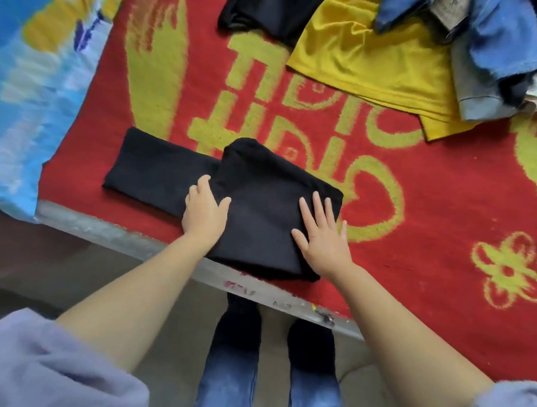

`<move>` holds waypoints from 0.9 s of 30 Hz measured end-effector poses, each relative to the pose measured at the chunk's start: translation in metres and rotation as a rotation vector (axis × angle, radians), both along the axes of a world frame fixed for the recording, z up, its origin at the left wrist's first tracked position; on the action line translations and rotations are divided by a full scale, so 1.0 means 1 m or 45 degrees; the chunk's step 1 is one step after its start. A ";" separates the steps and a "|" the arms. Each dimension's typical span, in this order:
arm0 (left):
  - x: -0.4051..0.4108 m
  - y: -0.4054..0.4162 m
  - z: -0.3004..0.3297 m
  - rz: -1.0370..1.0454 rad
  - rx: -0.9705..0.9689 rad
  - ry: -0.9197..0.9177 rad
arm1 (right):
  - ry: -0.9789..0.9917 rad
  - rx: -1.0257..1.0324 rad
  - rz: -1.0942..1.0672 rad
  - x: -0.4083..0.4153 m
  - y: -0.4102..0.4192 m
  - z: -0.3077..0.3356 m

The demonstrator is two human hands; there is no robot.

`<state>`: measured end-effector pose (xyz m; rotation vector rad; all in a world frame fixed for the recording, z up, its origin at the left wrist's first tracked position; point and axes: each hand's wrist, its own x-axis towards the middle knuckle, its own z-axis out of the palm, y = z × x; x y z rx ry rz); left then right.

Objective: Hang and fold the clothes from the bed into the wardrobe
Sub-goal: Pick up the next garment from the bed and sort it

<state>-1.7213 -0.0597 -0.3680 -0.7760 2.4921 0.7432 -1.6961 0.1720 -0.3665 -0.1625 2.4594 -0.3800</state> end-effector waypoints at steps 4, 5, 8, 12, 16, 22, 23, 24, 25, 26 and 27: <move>0.017 0.019 0.012 -0.482 -0.284 0.233 | 0.131 -0.418 -0.844 0.007 0.000 0.010; 0.023 0.023 0.013 -0.538 -0.187 0.145 | -0.019 -0.601 -1.196 0.009 -0.001 0.016; 0.026 0.032 0.018 -0.366 0.260 -0.188 | -0.583 -0.990 -1.655 0.008 -0.002 0.032; -0.001 0.011 0.024 -0.127 0.576 -0.283 | -0.751 -1.297 -1.545 -0.018 -0.021 0.079; -0.009 -0.035 0.086 0.380 1.438 -0.070 | -0.751 -1.456 -1.091 -0.044 -0.085 0.135; -0.005 -0.161 0.126 0.629 1.318 0.490 | -0.781 -1.383 -0.571 -0.046 -0.201 0.155; -0.005 -0.181 0.120 0.559 1.121 0.504 | -0.794 -1.291 -0.439 -0.046 -0.216 0.150; -0.006 -0.198 0.111 0.469 0.883 0.471 | -0.769 -1.160 -0.260 -0.046 -0.228 0.142; -0.007 -0.212 0.096 0.348 0.637 0.389 | -0.705 -0.982 -0.044 -0.047 -0.237 0.132; -0.009 -0.220 0.082 0.205 0.424 0.277 | -0.611 -0.784 0.150 -0.049 -0.242 0.120; -0.010 -0.222 0.069 0.070 0.251 0.150 | -0.494 -0.617 0.291 -0.053 -0.244 0.109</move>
